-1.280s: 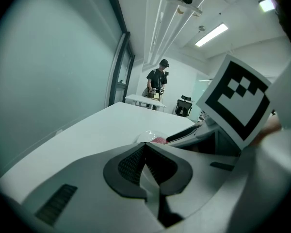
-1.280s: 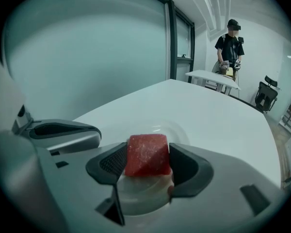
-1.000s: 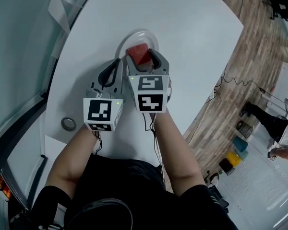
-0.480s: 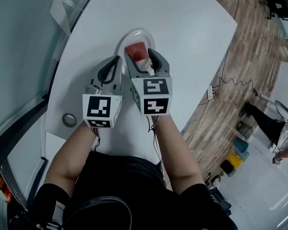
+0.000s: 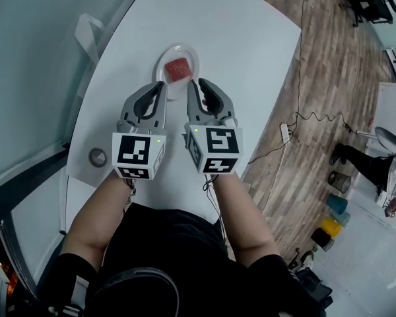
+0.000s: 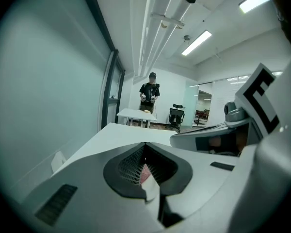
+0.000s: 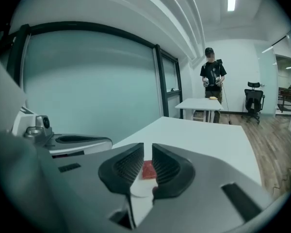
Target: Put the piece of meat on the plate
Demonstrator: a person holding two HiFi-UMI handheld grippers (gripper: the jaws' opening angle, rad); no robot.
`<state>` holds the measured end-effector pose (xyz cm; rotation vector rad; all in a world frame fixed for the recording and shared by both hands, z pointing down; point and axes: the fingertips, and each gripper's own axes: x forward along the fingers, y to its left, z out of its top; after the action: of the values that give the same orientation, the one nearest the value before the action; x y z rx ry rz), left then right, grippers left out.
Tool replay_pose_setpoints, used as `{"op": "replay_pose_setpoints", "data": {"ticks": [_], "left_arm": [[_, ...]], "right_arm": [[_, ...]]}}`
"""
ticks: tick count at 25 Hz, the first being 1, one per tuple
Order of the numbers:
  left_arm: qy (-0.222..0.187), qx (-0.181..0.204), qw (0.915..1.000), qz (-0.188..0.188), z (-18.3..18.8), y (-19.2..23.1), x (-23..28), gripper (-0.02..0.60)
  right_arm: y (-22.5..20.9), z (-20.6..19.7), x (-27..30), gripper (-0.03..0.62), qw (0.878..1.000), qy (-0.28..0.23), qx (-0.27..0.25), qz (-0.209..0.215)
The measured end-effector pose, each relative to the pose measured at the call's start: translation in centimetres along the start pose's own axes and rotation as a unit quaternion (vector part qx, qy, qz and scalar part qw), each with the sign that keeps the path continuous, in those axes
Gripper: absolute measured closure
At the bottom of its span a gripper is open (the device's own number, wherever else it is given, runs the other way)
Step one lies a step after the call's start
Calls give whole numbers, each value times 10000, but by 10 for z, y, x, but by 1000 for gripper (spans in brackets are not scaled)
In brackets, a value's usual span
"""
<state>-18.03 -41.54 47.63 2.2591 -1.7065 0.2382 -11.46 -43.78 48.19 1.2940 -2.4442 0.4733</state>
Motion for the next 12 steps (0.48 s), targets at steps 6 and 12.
{"op": "replay_pose_setpoints", "data": {"ticks": [6, 12], "left_arm": [[-256, 160, 9995, -4, 23, -39, -36, 579], [-561, 446, 9974, 44, 74, -69, -59, 580]], "right_arm": [[4, 14, -53, 589, 9988, -480, -92, 9], [9, 57, -95, 591, 9946, -981, -227, 235]]}}
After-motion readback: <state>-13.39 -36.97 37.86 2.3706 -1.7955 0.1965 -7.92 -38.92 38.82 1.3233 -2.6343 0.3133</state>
